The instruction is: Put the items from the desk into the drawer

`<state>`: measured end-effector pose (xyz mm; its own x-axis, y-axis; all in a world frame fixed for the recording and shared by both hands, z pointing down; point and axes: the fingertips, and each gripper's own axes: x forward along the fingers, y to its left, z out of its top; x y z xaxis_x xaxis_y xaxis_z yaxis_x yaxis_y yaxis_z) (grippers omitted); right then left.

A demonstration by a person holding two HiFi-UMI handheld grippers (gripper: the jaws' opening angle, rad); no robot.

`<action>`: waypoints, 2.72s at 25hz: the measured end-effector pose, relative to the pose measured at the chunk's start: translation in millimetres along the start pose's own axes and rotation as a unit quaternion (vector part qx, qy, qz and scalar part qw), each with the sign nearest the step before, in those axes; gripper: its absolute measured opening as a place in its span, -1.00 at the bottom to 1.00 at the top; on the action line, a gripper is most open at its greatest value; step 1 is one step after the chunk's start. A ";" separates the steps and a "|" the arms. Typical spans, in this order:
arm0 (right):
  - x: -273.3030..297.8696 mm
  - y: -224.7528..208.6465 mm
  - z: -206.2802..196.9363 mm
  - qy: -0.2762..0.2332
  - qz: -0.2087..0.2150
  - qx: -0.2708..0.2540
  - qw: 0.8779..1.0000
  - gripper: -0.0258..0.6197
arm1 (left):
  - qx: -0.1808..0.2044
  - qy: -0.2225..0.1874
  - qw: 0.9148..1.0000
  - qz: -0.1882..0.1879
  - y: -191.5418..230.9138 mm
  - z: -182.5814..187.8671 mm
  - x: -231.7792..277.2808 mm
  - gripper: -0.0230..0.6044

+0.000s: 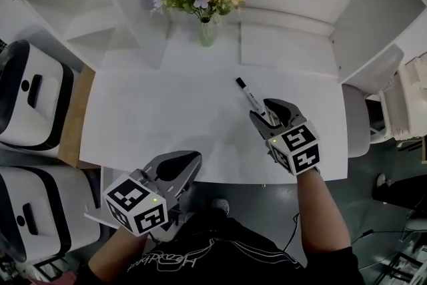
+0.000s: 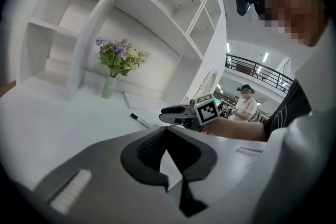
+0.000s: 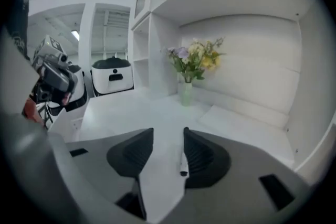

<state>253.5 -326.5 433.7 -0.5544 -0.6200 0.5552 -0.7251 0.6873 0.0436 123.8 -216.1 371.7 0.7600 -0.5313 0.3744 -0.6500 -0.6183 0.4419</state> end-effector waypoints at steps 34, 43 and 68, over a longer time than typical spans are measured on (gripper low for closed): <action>79.0 -38.7 -81.5 0.210 -0.037 0.039 0.976 -0.69 | -0.034 0.018 0.998 0.043 46.6 -32.3 -45.7 -0.90; 56.2 -16.9 -42.2 0.137 -0.052 0.063 0.987 -0.69 | -0.031 0.009 0.998 0.047 43.6 -35.4 -71.2 -0.90; -14.2 289.1 80.7 -0.040 0.141 0.065 0.987 -0.69 | -0.047 -0.099 0.989 0.097 49.9 -55.8 -243.0 -0.90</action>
<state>18.8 -149.5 371.4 -0.7682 -0.4424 0.4627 -0.5807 0.7859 -0.2125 -93.2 -85.5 348.2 0.5997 -0.7434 0.2962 -0.7730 -0.4426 0.4545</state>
